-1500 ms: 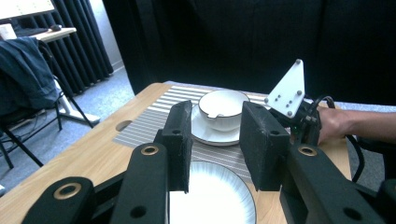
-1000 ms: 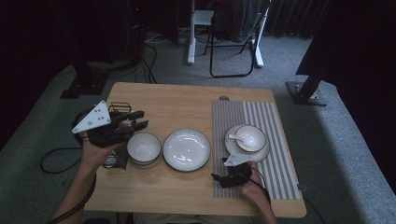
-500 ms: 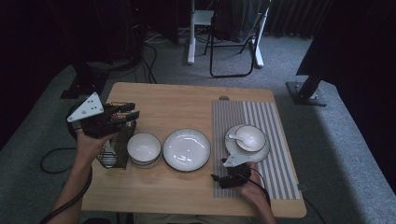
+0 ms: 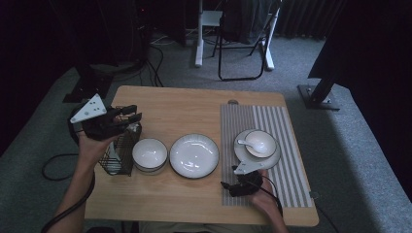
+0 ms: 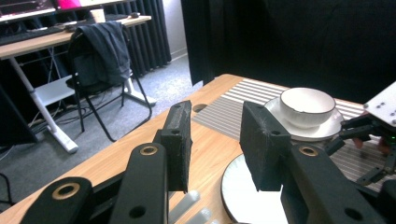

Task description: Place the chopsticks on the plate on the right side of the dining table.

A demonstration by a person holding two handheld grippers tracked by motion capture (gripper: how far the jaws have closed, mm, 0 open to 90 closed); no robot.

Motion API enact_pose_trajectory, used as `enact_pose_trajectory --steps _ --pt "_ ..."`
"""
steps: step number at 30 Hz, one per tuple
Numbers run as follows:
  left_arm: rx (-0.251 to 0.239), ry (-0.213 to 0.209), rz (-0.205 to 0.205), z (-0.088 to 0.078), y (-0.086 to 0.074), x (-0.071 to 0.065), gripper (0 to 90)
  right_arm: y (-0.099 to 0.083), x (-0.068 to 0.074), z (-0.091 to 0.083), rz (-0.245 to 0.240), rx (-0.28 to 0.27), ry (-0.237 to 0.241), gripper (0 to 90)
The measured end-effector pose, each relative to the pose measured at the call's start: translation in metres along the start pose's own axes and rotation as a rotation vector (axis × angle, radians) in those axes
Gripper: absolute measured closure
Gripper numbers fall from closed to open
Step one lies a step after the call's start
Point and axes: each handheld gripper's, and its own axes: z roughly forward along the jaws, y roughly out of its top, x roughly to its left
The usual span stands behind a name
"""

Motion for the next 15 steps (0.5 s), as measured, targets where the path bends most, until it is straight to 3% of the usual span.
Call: enact_pose_trajectory --steps 15 --pt "0.012 0.071 -0.008 0.0078 -0.0069 -0.0028 64.4 -0.0037 0.0004 0.0028 0.008 0.008 0.008 23.8"
